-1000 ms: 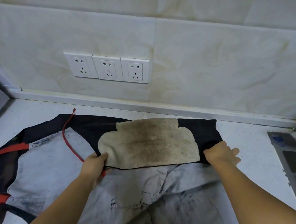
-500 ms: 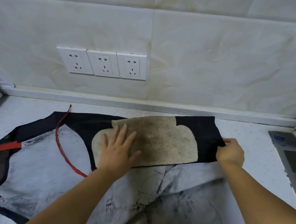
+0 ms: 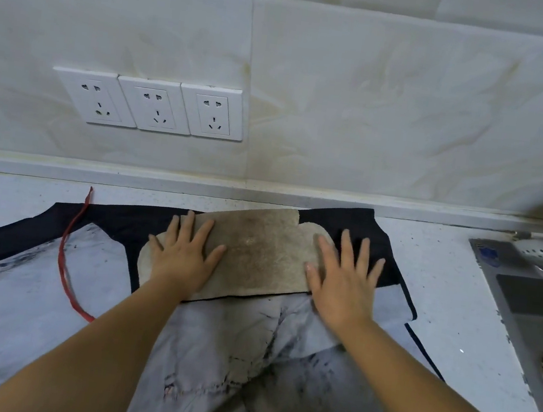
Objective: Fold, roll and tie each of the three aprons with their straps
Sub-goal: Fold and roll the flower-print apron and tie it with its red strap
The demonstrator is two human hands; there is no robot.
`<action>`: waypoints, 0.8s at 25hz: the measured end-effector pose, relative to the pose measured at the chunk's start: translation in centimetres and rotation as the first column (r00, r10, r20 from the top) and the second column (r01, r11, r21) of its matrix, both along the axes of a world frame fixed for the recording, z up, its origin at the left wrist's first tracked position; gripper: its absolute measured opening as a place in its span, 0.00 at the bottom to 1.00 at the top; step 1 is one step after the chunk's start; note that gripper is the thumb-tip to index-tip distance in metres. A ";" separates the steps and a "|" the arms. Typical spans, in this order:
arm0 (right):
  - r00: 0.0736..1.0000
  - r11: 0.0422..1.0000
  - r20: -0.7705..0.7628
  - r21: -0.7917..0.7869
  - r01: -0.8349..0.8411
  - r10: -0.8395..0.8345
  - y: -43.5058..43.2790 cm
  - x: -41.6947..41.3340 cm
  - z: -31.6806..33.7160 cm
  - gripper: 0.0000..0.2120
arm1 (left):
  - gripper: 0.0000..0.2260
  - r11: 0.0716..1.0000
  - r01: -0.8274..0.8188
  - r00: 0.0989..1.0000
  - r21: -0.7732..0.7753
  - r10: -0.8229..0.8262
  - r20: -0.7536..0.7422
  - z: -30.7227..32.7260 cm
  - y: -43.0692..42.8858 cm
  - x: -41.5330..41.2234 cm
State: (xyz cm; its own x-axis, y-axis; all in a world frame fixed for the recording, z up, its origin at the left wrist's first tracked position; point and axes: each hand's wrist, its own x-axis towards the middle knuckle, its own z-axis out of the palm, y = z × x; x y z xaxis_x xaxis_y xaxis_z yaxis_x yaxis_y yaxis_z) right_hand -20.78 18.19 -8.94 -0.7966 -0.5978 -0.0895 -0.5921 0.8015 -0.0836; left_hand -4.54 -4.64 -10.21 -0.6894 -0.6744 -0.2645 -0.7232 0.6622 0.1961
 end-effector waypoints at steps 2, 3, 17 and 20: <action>0.986 0.991 0.153 0.129 0.040 -0.060 0.1 -0.1 -1.2 0.33 | 0.32 1.000 -0.008 0.999 -0.021 0.009 0.048 -0.1 -0.4 0.8; 0.976 0.984 0.198 0.169 0.056 -0.090 0.4 -0.4 -1.4 0.34 | 0.32 0.999 -0.012 0.998 -0.046 0.014 0.055 0.1 -0.2 1.1; 0.986 0.985 0.004 -0.045 -0.164 0.165 -2.2 7.8 -3.9 0.31 | 0.23 0.945 0.212 0.943 -0.250 -0.265 -0.203 -3.9 11.3 2.8; 0.986 0.983 -0.017 -0.079 -0.167 0.166 -2.1 7.8 -4.3 0.31 | 0.24 0.942 0.200 0.932 -0.269 -0.268 -0.245 -4.4 11.5 2.9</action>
